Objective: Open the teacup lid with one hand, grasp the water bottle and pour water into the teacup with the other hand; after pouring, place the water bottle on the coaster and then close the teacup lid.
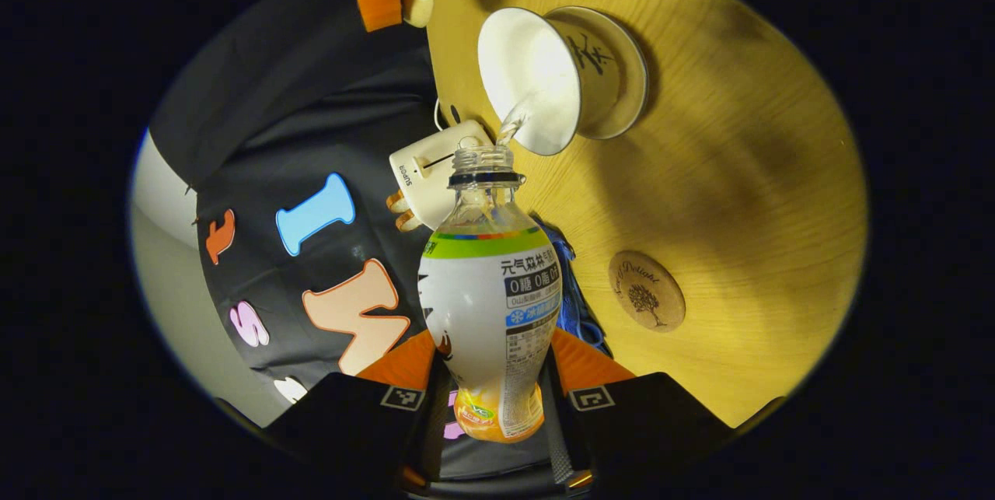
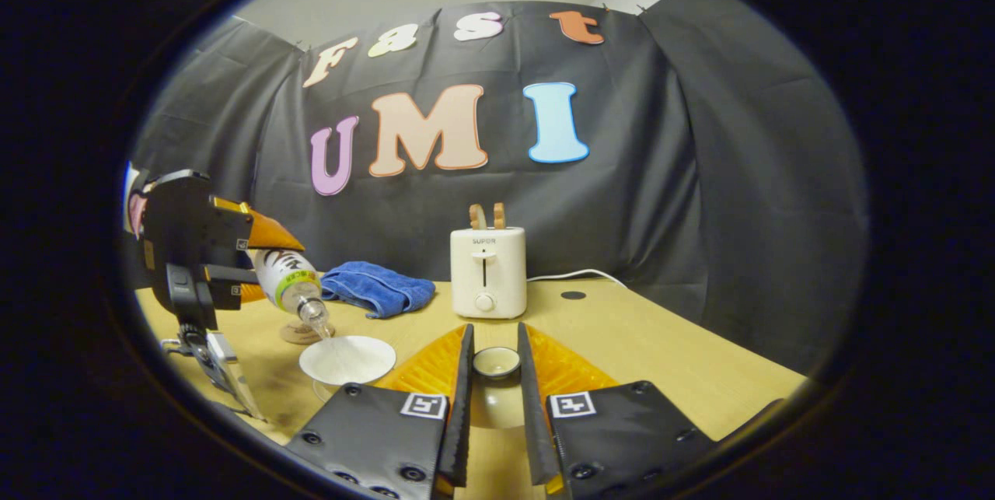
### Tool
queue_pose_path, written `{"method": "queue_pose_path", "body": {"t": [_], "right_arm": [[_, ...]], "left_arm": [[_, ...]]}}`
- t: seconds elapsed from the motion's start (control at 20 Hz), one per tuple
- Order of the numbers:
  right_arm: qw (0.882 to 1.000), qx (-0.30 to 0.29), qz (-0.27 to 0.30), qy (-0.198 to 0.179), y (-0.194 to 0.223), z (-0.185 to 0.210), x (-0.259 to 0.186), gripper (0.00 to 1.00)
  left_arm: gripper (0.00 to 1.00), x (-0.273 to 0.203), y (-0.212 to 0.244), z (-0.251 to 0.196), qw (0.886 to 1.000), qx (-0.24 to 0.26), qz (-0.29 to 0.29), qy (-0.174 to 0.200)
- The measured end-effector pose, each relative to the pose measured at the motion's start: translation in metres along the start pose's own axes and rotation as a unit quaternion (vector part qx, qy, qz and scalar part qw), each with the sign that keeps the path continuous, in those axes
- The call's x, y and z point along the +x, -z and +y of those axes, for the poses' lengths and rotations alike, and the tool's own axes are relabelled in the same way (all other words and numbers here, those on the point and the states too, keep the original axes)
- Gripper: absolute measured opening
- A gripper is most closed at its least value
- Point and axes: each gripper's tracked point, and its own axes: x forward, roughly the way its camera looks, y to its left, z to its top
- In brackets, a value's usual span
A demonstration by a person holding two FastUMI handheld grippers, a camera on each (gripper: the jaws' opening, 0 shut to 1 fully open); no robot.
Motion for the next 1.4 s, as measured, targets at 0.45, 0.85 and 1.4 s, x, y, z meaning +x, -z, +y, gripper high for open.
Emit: {"method": "queue_pose_path", "body": {"t": [0.45,0.85,1.4], "right_arm": [[1.0,0.0,0.0,0.0,-0.001,0.0,0.0,0.34],[1.0,0.0,0.001,-0.002,0.0,0.0,0.0,0.35],[1.0,0.0,0.0,-0.003,-0.001,0.0,0.0,0.35]], "left_arm": [[0.52,0.0,0.004,0.028,0.998,0.066,-0.002,-0.001],[0.52,-0.001,0.0,0.04,0.996,0.093,-0.007,0.0],[0.51,-0.008,-0.011,-0.003,0.989,-0.133,-0.049,0.038]]}}
